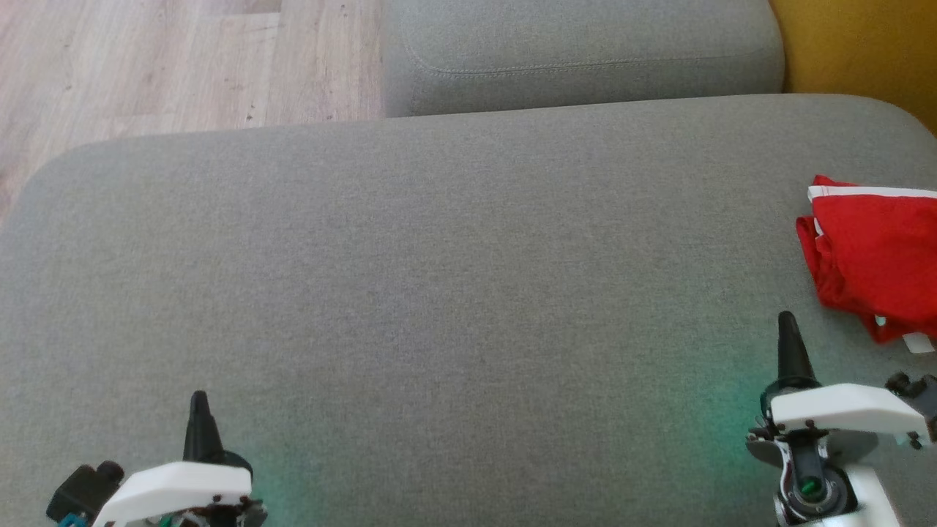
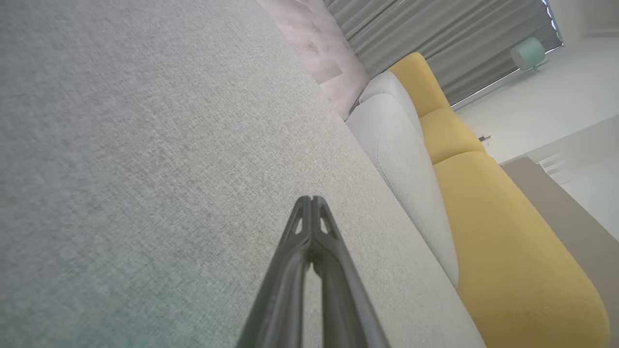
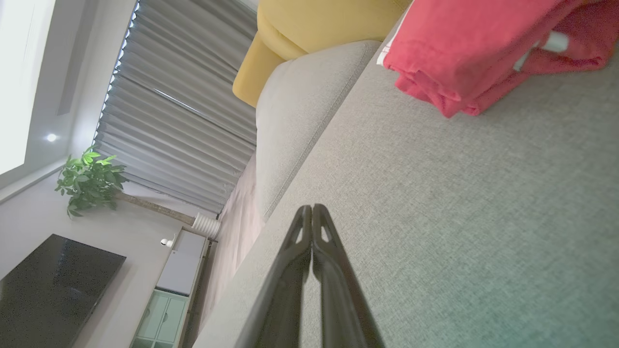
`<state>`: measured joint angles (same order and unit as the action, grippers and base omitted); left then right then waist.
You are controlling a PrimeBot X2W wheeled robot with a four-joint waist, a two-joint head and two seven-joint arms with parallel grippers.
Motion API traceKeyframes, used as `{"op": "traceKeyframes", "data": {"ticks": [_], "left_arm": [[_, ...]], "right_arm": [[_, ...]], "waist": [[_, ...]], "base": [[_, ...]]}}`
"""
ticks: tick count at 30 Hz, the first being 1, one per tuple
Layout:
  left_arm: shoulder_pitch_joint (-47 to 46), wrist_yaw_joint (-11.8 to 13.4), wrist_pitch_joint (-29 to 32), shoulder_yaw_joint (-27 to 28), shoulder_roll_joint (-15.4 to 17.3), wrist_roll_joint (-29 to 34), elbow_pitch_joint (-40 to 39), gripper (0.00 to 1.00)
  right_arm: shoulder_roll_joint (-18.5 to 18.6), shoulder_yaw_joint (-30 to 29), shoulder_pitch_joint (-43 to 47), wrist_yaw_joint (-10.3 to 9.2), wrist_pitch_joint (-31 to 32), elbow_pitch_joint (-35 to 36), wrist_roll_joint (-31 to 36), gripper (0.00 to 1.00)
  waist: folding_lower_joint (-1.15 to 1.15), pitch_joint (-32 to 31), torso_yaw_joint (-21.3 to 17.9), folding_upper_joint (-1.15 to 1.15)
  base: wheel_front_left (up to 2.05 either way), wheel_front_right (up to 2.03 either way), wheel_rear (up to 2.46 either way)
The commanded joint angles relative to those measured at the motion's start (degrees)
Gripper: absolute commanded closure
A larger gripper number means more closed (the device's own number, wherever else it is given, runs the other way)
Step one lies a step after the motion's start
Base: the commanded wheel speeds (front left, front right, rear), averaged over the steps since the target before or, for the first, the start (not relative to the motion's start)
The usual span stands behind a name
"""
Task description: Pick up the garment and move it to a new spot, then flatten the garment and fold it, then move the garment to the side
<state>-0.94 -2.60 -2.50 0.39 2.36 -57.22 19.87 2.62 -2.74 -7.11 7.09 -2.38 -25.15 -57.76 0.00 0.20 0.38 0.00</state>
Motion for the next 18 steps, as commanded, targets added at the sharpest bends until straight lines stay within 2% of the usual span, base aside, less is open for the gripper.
{"op": "traceKeyframes", "data": {"ticks": [1,18], "left_arm": [[-3.06,-0.72,0.54,1.99,0.34,-2.01,-2.29,1.0],[-3.85,-2.22,3.58,3.48,0.41,-13.89,-3.55,1.0]], "right_arm": [[0.2,0.2,-0.86,0.24,0.6,2.62,-2.09,1.0],[0.22,-1.24,-0.21,0.3,3.58,5.69,-13.74,1.0]], "waist": [[0.0,0.0,-0.01,0.0],[0.0,-0.01,-0.14,0.0]], "base": [[0.0,0.0,0.0],[0.0,0.0,0.0]]}}
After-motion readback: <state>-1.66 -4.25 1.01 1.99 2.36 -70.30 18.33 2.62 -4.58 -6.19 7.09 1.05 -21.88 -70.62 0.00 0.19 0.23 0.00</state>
